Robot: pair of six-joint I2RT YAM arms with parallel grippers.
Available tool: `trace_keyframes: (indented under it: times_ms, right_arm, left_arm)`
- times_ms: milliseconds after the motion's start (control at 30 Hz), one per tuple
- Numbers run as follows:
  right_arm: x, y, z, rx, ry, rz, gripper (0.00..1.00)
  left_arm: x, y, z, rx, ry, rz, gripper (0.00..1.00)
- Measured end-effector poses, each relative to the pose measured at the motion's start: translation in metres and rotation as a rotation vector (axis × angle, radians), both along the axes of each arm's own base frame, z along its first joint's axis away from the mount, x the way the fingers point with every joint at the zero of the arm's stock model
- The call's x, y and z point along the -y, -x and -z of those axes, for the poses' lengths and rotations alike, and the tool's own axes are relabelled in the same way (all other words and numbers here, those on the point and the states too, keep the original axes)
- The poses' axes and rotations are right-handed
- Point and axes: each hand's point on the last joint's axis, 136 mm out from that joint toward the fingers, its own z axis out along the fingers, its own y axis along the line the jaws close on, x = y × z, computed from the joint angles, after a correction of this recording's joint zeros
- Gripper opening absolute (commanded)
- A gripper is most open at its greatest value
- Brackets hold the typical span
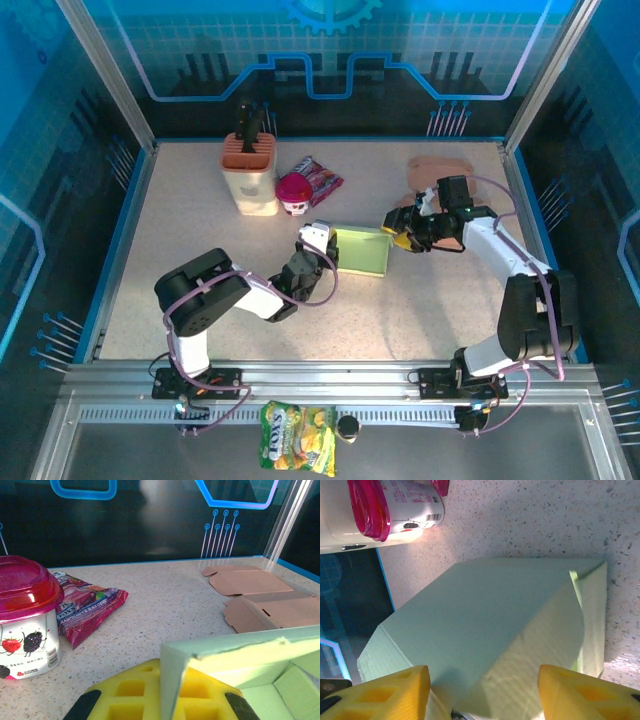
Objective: Fold the paper box
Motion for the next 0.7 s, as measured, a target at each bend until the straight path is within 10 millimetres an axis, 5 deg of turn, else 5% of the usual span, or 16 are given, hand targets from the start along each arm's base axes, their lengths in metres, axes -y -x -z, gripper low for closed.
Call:
trace_keyframes:
  times_ms: [700]
  right_arm:
    - [-0.014, -0.003, 0.016, -0.035, -0.040, -0.005, 0.46]
  left_arm:
    - [0.000, -0.008, 0.010, -0.092, 0.106, 0.008, 0.08]
